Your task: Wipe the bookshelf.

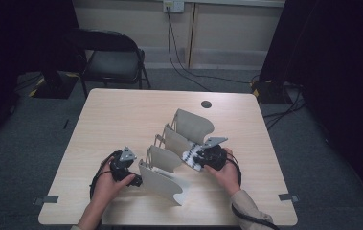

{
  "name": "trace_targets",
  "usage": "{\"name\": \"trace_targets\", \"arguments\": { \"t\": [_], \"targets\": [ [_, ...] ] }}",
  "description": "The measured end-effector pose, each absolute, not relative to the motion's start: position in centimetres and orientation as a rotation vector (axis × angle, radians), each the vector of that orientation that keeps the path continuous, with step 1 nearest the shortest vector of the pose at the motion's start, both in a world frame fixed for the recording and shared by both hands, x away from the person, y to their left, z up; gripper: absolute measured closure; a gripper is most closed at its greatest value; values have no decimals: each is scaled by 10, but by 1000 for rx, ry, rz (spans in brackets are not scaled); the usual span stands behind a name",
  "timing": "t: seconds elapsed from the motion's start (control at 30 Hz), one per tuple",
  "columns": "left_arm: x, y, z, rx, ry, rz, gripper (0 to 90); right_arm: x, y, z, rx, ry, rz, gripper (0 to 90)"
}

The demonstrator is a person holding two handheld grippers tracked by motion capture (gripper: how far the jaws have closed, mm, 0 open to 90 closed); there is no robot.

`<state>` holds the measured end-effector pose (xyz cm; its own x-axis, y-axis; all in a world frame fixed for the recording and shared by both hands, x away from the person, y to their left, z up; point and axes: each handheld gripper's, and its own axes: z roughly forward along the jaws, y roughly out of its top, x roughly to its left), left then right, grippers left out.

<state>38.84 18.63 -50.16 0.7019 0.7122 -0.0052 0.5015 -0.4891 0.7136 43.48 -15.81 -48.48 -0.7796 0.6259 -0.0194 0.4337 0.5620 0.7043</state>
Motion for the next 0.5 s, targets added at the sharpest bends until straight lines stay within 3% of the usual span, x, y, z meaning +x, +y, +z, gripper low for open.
{"name": "trace_targets", "arguments": {
  "t": [0.13,0.5],
  "targets": [
    [388,186,-502,2194,921,380,0,434,-160,-486,872,2534,1046,756],
    [388,186,-502,2194,921,380,0,437,-154,-485,892,2550,1059,757]
  ]
}}
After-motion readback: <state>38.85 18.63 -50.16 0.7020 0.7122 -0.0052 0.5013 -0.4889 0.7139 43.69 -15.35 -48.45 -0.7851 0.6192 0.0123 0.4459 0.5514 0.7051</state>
